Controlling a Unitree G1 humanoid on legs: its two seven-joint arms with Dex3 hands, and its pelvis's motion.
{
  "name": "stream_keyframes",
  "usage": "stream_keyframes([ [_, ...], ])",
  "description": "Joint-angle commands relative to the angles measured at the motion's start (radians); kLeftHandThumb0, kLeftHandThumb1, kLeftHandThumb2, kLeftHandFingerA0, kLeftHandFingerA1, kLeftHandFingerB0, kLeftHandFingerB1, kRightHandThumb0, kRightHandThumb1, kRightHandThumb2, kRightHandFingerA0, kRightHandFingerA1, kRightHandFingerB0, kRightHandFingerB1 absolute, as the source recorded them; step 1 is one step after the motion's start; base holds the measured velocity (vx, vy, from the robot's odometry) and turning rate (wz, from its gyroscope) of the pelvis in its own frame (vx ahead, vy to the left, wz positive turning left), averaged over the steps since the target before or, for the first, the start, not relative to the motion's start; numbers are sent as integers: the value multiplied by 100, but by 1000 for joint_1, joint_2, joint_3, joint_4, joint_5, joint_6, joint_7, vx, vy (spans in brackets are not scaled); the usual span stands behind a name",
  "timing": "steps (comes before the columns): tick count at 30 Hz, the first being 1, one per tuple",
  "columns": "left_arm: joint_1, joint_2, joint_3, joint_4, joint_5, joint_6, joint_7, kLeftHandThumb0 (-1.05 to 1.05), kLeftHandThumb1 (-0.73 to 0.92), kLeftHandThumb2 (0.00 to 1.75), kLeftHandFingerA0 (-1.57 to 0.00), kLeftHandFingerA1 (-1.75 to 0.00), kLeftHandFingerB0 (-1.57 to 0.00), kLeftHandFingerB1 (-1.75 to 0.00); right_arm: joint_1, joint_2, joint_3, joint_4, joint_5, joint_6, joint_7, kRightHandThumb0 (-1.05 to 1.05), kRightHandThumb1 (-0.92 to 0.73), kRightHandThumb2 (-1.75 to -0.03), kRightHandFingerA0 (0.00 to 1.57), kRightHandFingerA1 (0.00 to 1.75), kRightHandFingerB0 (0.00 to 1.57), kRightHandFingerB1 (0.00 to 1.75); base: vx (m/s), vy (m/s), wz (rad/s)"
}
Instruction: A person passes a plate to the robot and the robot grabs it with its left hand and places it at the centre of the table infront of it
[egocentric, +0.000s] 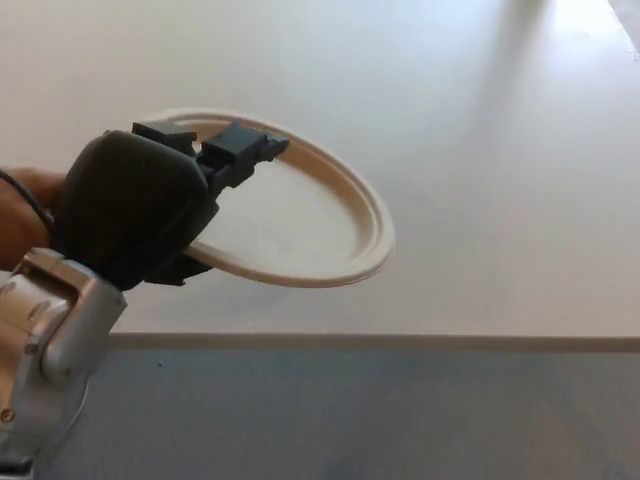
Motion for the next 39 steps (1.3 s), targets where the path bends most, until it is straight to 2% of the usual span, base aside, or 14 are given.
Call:
stream_keyframes([
  [1, -19, 42, -24, 64, -42, -50, 72, -25, 65, 62, -96, -145, -80, -47, 2, -24, -12, -14, 7, 4, 34, -65, -70, -62, 40, 56, 36, 45, 0, 0, 0],
  [2, -19, 45, -31, 68, -40, -62, 92, -25, 67, 60, -90, -152, -85, -67, 1, -26, -11, -16, 4, 3, 34, -66, -70, -60, 42, 56, 38, 45, 0, 0, 0],
  [3, -20, 48, -37, 72, -36, -70, 110, -25, 67, 60, -90, -152, -85, -67, 0, -27, -11, -17, 3, 2, 33, -66, -70, -60, 42, 56, 38, 45, 0, 0, 0],
  [4, -19, 48, -41, 71, -33, -70, 119, -26, 71, 61, -86, -159, -76, -86, 0, -27, -12, -19, 4, 5, 35, -66, -69, -61, 42, 56, 40, 45, 0, 0, 0],
  [8, -7, 37, -55, 78, -18, -71, 192, -28, 73, 65, -83, -163, -72, -92, 5, -26, -19, -21, 10, -1, 43, -63, -71, -61, 44, 56, 42, 46, 0, 0, 0],
  [12, -3, 37, -62, 82, -21, -71, 214, -29, 74, 67, -86, -161, -77, -82, 4, -23, -20, -17, 7, 5, 42, -64, -71, -61, 45, 55, 41, 44, 0, 0, 0],
  [13, -2, 38, -68, 81, -17, -71, 225, -27, 73, 62, -90, -157, -82, -70, 3, -22, -19, -16, 3, 8, 39, -65, -70, -61, 45, 54, 41, 44, 0, 0, 0],
  [17, -7, 36, -76, 96, -16, -82, 276, -27, 68, 60, -95, -154, -83, -68, -5, -20, -17, -16, -2, 16, 36, -64, -71, -61, 46, 54, 41, 43, 0, 0, 0],
  [23, -18, 31, -90, 107, -21, -76, 307, -25, 70, 61, -94, -158, -80, -78, -8, -18, -19, -15, -2, 15, 30, -64, -70, -61, 52, 56, 41, 44, 0, 0, 0],
  [24, -22, 31, -92, 106, -27, -71, 296, -23, 74, 61, -91, -161, -73, -92, -9, -17, -21, -11, -1, 13, 28, -64, -70, -62, 53, 57, 42, 45, 0, 0, 0],
  [27, -25, 29, -94, 108, -39, -66, 294, -22, 73, 61, -90, -162, -72, -98, -9, -16, -22, -5, 1, 10, 28, -65, -70, -62, 52, 57, 41, 44, 0, 0, 0],
  [28, -30, 10, -91, 118, -59, -52, 294, -20, 77, 64, -89, -164, -67, -115, -9, -16, -20, -9, -2, 13, 27, -64, -70, -62, 54, 57, 42, 44, 0, 0, 0],
  [31, -53, -18, -87, 158, -54, -50, 353, -25, 81, 64, -88, -163, -64, -118, -9, -17, -18, -10, -5, 11, 22, -64, -70, -62, 55, 57, 42, 45, 0, 0, 0],
  [39, -155, -37, -127, 304, 54, -34, 540, -13, 64, 57, -80, -168, -60, -113, -13, -15, -14, -16, -9, 14, 20, -64, -70, -62, 58, 58, 43, 45, 0, 0, 0],
])
